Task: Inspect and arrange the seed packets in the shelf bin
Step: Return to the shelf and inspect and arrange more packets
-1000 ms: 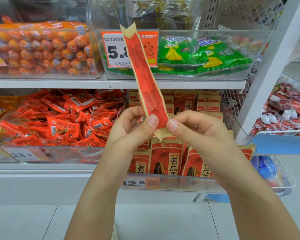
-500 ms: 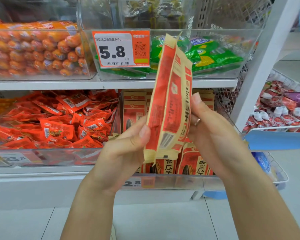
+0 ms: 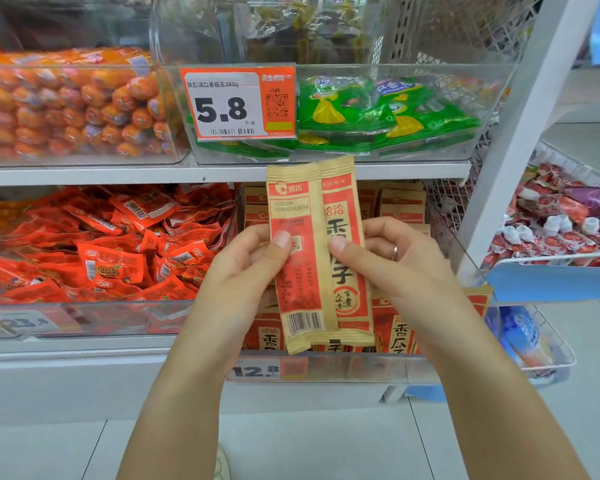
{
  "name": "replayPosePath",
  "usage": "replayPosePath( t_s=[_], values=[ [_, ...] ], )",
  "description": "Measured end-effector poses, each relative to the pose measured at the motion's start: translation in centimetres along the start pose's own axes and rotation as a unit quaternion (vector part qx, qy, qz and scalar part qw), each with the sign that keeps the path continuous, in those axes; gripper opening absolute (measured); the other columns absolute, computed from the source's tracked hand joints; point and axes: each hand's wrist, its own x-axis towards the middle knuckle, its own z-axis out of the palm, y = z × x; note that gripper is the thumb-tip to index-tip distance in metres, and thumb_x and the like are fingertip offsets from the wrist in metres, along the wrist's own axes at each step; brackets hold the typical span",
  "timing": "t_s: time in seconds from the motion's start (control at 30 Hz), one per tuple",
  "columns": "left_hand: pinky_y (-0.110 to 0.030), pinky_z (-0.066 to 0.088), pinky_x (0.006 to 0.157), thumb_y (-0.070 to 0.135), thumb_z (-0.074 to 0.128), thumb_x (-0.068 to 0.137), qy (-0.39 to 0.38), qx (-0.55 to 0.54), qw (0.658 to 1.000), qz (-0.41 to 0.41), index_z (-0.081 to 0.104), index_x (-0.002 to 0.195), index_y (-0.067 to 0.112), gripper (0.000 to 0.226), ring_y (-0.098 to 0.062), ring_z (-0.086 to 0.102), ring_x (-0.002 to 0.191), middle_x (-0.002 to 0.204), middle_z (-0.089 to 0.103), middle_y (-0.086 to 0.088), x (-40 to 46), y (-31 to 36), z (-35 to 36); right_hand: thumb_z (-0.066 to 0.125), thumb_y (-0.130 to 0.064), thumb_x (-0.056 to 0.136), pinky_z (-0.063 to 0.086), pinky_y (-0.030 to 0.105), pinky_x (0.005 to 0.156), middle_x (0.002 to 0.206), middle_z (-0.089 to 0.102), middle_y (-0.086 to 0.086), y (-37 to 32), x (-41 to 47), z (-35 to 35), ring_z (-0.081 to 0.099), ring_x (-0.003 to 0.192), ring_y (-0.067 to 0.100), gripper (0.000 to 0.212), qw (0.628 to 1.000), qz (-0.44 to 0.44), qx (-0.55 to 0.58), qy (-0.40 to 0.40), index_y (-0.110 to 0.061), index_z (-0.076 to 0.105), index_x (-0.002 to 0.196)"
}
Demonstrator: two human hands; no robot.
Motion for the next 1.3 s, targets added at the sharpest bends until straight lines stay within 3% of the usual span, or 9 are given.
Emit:
replayPosePath(
  t_s=[0.13,0.3,0.37,0.47,0.6,0.7,0.77,1.0,1.3],
  values=[
    [-0.025,0.058,0.063,0.030,0.053,0.086,0.006,0.011,1.000,0.011,0.064,0.110,0.013,0.032,-0.013,0.072,0.077,0.089,0.076,-0.001,0.0,0.1,0.1,0.062,-0.029,0.089,0.049,0.014,0.053,0.074,0.075,-0.004,-0.3,-0.2,0.1,0.069,0.063,0.005,0.018,1.000,0.000,0.018,-0.013,-0.014,0.070,0.092],
    [-0.017,0.051,0.056,0.030,0.055,0.085,0.009,0.001,1.000,0.014,0.066,0.101,0.012,0.027,-0.007,0.069,0.066,0.077,0.074,0.001,-0.4,0.4,0.9,0.060,-0.022,0.092,0.049,0.015,0.052,0.070,0.073,-0.003,-0.6,-0.2,0.3,0.067,0.060,0.004,0.015,0.996,-0.039,0.070,0.031,-0.015,0.072,0.086],
    [-0.017,0.052,0.058,0.025,0.059,0.089,0.051,0.010,0.998,0.034,0.063,0.106,0.015,0.021,-0.007,0.070,0.069,0.081,0.075,0.001,-0.3,0.4,1.3,0.061,-0.015,0.091,0.048,0.015,0.050,0.068,0.073,0.000,-0.5,-0.4,0.5,0.067,0.058,0.006,0.013,0.995,-0.060,0.070,0.041,-0.011,0.072,0.084],
    [-0.023,0.055,0.068,0.021,0.068,0.089,0.151,0.095,0.978,0.112,0.054,0.109,0.034,0.028,-0.009,0.071,0.085,0.099,0.073,0.007,0.0,-0.1,1.3,0.064,-0.012,0.090,0.046,0.013,0.050,0.070,0.074,0.001,-0.4,-0.6,1.0,0.068,0.058,0.005,0.012,0.994,-0.091,0.033,0.041,-0.012,0.073,0.082],
    [-0.028,0.047,0.069,0.042,0.069,0.083,0.190,0.218,0.942,0.172,0.056,0.092,0.034,0.017,-0.007,0.063,0.081,0.092,0.068,0.009,-0.1,-0.3,1.2,0.065,-0.014,0.090,0.047,0.013,0.053,0.074,0.076,0.000,-0.3,-0.7,1.3,0.070,0.064,0.008,0.013,0.993,-0.113,-0.003,0.024,-0.017,0.076,0.084],
    [-0.022,0.041,0.066,0.061,0.065,0.073,0.220,0.286,0.916,0.175,0.056,0.081,0.030,0.033,-0.004,0.057,0.076,0.087,0.061,0.009,-0.1,-0.6,1.5,0.066,-0.015,0.090,0.046,0.012,0.056,0.076,0.076,-0.004,-0.2,-0.8,1.3,0.070,0.068,0.007,0.014,0.990,-0.134,-0.033,0.020,-0.023,0.077,0.087],
    [-0.021,0.043,0.064,0.060,0.066,0.072,0.233,0.301,0.908,0.172,0.054,0.078,0.029,0.034,-0.005,0.059,0.079,0.088,0.061,0.010,-0.2,-0.4,1.8,0.066,-0.014,0.089,0.047,0.012,0.057,0.076,0.076,-0.005,-0.3,-0.8,1.3,0.069,0.069,0.006,0.015,0.990,-0.137,-0.023,0.012,-0.024,0.078,0.087],
    [-0.008,0.035,0.066,0.040,0.056,0.083,0.214,0.314,0.908,0.179,0.053,0.075,0.029,0.014,-0.002,0.054,0.082,0.087,0.054,0.013,-0.2,-0.4,1.9,0.065,-0.013,0.089,0.046,0.010,0.058,0.075,0.076,-0.007,-0.4,-0.8,1.5,0.067,0.067,0.002,0.017,0.988,-0.152,-0.033,-0.013,-0.025,0.077,0.086],
    [-0.013,0.035,0.062,0.026,0.048,0.091,0.175,0.275,0.927,0.186,0.057,0.076,0.023,0.017,-0.006,0.051,0.073,0.080,0.053,0.009,-0.2,-0.7,1.9,0.064,-0.013,0.090,0.048,0.011,0.059,0.078,0.076,-0.007,-0.6,-0.9,1.2,0.070,0.070,0.003,0.016,0.991,-0.135,-0.018,-0.017,-0.023,0.077,0.087]
  ],
)
